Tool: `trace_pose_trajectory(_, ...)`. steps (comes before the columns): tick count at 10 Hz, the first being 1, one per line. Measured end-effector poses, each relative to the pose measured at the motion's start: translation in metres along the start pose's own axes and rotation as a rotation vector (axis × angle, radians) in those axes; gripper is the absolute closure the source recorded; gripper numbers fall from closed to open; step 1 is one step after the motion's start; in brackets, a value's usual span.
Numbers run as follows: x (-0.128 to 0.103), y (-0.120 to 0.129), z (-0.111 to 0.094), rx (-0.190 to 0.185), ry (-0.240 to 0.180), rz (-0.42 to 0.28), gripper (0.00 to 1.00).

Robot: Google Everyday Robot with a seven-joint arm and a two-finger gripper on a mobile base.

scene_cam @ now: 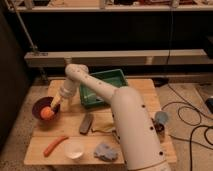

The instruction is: Stack bowls into tray

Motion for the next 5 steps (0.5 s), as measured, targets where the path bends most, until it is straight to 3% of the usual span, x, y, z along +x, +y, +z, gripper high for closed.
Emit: trace_pose_trajectory(5, 0.0022, -0.0063, -0.0078, -0.011, 0.013, -0.017, 0.31)
